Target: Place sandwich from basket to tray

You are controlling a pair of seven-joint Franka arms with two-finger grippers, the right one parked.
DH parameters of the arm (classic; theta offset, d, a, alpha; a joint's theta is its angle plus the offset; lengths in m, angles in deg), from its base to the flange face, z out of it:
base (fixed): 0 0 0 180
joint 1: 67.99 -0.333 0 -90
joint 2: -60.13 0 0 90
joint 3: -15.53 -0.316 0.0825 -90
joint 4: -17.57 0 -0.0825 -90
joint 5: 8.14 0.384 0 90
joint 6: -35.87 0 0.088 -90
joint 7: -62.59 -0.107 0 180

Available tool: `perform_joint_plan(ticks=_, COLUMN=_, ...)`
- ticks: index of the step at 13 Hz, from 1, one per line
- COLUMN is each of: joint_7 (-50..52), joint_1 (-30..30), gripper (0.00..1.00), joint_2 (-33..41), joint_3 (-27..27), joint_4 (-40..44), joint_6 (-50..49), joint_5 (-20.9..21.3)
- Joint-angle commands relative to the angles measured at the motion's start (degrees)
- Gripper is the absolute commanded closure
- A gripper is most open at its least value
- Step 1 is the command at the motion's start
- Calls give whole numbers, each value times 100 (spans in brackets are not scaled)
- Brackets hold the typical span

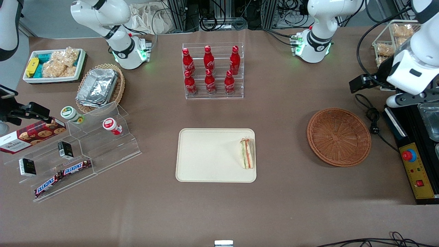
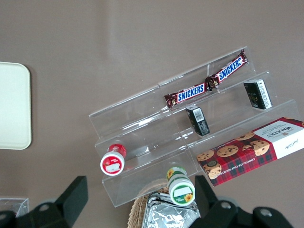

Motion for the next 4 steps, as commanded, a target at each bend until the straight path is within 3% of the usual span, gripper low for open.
perform_joint_plan(ticks=1, joint_7=-223, joint_1=356, gripper=1, joint_2=189, joint_3=-453, joint_4=-174, joint_6=-40, joint_5=-88)
perform_joint_plan(ticks=4, joint_7=-277, joint_1=365, gripper=1, joint_2=180, joint_3=-454, joint_4=-147, joint_6=-101, joint_5=-35)
